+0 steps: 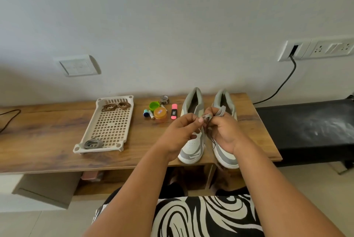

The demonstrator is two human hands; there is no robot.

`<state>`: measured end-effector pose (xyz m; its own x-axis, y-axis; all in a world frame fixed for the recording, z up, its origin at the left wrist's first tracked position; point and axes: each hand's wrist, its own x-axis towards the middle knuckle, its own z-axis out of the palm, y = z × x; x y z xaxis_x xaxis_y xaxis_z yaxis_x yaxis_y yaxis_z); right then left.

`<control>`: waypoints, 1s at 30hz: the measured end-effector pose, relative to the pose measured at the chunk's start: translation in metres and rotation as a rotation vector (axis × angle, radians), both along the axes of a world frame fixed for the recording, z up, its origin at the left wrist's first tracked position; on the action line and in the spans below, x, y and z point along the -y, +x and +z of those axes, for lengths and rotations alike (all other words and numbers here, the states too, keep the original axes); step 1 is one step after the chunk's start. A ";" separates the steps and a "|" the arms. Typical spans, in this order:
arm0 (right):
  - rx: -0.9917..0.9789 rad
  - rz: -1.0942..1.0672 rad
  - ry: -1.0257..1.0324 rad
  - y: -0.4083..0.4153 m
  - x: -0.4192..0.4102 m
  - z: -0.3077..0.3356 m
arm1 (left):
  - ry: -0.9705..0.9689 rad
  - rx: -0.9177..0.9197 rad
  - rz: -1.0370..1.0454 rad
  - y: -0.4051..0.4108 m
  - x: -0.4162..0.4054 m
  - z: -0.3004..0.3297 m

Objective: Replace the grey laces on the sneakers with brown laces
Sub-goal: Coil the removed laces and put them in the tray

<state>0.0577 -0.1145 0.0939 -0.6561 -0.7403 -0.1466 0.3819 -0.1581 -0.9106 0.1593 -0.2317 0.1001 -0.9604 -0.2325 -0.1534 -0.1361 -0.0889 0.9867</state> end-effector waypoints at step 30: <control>-0.769 -0.123 0.488 -0.018 -0.025 0.017 | 0.083 -0.016 -0.178 0.005 0.004 0.005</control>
